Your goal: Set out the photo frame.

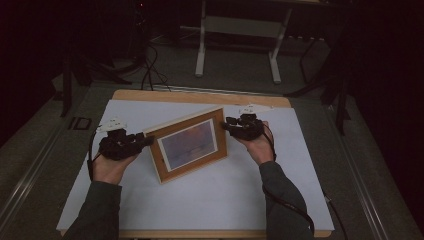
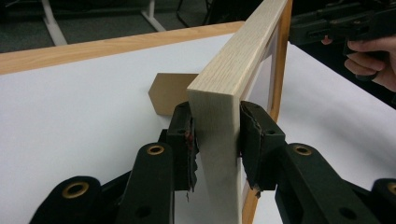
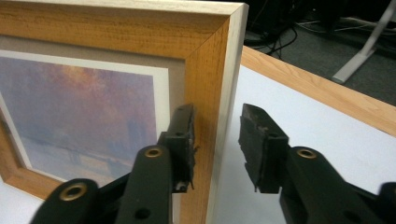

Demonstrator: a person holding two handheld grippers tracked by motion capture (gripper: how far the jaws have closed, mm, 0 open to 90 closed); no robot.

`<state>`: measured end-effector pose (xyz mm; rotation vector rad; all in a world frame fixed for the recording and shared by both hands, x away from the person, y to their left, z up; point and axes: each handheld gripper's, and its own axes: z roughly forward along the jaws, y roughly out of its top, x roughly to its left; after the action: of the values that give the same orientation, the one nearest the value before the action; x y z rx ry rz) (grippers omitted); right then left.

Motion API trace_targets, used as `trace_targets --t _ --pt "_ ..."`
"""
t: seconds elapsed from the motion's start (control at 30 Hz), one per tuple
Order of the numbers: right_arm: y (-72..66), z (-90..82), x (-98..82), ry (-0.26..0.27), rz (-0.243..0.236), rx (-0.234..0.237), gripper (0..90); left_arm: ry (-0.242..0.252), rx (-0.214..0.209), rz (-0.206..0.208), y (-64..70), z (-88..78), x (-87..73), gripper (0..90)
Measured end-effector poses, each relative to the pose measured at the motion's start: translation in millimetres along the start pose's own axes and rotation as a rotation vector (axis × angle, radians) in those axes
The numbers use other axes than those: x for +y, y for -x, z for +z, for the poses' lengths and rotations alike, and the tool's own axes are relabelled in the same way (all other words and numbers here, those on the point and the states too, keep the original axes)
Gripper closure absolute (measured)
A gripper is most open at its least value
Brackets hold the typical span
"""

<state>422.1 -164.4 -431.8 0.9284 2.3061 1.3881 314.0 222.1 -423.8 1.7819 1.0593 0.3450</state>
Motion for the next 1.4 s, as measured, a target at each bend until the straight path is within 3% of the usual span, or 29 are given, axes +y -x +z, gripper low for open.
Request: trace_targets --t 0.33,0.73,1.0,1.4 --pt "5.9 5.8 3.2 0.012 0.009 0.017 54.0 -0.007 -0.005 -0.008 0.5 4.4 -3.2 66.7" --pt "8.4 7.1 17.3 0.004 -0.028 0.041 51.9 -0.001 -0.009 -0.025 0.0 4.1 -4.5 66.7" --pt "10.6 10.0 24.6 0.002 -0.027 0.093 50.0 0.002 -0.005 -0.021 0.4 2.4 -5.5 67.9" --pt "14.2 23.1 20.9 -0.040 -0.020 0.164 46.7 0.011 -0.004 -0.028 0.0 3.1 -5.2 68.6"
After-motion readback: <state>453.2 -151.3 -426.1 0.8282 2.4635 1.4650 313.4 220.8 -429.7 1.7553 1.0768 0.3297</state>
